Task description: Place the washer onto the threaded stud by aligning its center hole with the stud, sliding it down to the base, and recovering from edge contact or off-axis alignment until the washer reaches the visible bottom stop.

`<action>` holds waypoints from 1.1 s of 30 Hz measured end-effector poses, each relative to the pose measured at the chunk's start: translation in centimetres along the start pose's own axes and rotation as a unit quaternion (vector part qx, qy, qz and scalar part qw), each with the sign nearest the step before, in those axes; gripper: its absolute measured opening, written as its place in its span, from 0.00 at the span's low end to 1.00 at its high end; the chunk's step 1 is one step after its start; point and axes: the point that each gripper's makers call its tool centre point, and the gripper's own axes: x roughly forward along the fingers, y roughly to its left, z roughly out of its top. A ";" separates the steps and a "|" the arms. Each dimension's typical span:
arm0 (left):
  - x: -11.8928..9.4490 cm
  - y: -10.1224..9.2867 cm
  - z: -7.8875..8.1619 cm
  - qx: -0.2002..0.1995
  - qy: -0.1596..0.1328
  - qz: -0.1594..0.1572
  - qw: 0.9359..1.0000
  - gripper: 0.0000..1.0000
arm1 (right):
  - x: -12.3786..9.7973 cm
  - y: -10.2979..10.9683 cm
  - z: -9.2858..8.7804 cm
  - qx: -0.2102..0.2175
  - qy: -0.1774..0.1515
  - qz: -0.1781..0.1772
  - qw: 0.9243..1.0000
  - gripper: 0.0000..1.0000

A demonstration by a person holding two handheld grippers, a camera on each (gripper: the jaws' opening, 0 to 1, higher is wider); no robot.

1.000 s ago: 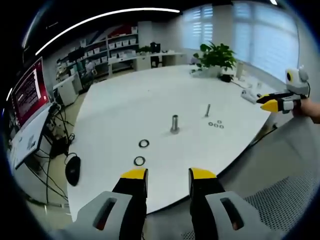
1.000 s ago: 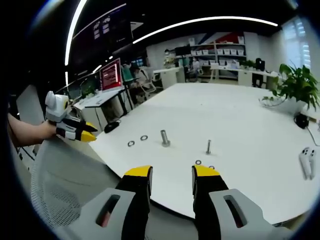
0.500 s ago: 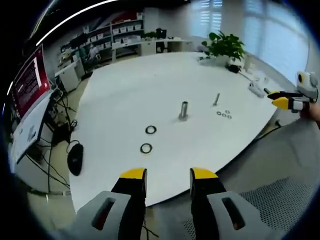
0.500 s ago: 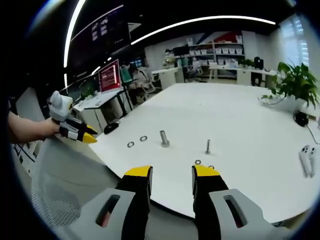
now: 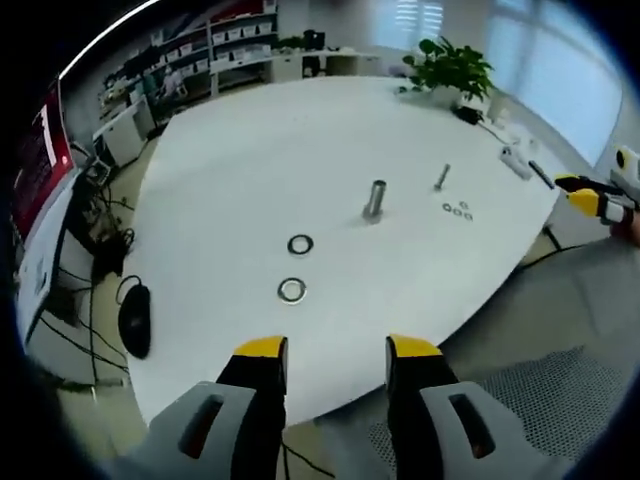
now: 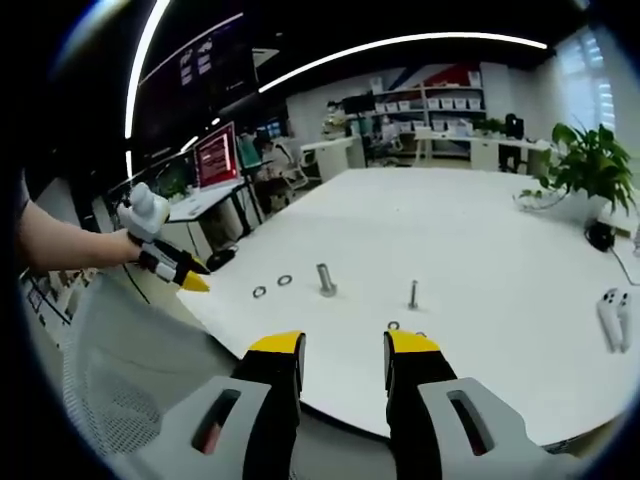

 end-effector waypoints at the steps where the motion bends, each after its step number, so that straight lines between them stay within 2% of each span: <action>1: 0.3 0.1 0.1 0.001 0.002 0.001 1.000 0.38 | 0.0 0.0 -0.1 -0.001 0.002 0.000 1.000 0.34; 12: 4.4 1.9 0.1 -0.025 0.045 -0.004 0.999 0.37 | 0.1 -0.3 -0.2 -0.003 0.005 -0.008 1.000 0.33; 20: 7.0 2.8 -0.1 -0.005 0.083 -0.006 0.996 0.37 | 0.1 -0.5 -0.3 -0.001 0.007 -0.011 1.000 0.33; 33: 10.6 4.9 -0.4 0.022 0.148 -0.002 0.989 0.36 | 0.1 -0.7 -0.4 -0.002 0.010 -0.017 1.000 0.32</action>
